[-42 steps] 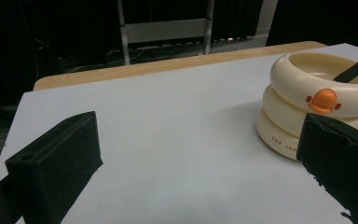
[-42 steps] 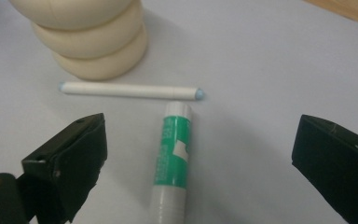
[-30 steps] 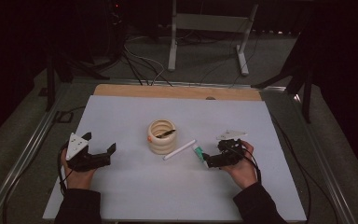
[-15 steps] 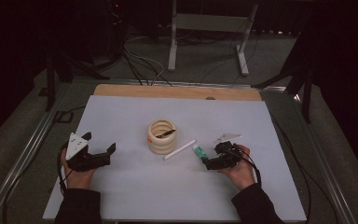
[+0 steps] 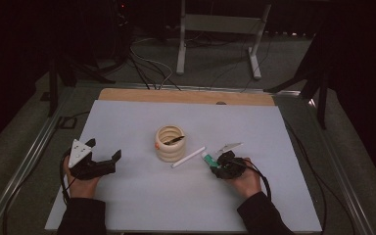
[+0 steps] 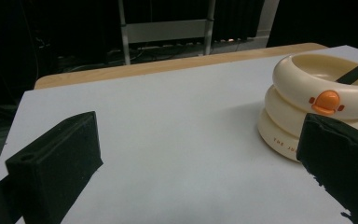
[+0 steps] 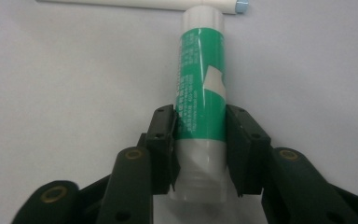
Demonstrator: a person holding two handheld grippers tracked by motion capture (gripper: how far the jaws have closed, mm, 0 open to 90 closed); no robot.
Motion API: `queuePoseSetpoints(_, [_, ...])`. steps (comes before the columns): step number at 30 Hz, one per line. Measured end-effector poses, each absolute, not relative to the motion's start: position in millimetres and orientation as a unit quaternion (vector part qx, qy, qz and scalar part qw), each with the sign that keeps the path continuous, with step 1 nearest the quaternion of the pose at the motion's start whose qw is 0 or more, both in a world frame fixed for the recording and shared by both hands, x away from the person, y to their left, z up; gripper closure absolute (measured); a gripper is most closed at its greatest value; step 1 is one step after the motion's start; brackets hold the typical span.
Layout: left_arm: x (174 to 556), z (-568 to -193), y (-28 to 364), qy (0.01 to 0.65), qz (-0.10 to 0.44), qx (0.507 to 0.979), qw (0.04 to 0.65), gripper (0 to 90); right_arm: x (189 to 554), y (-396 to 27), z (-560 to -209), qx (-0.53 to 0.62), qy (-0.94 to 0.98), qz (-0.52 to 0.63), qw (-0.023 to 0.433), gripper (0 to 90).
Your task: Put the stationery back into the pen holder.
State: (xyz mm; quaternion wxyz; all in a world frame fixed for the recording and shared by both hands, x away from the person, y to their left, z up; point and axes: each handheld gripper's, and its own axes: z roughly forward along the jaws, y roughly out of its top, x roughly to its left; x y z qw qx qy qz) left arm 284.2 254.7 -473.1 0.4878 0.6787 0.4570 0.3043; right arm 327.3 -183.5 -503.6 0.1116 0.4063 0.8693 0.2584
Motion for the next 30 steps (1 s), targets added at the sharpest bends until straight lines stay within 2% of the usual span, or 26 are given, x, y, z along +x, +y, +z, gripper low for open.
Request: queuePoseSetpoints(30, [284.6,-473.3,254.4,0.458,0.303,0.678,0.489,0.1,319.0,-189.9,-476.3,0.408,0.852,0.306,0.117,65.9])
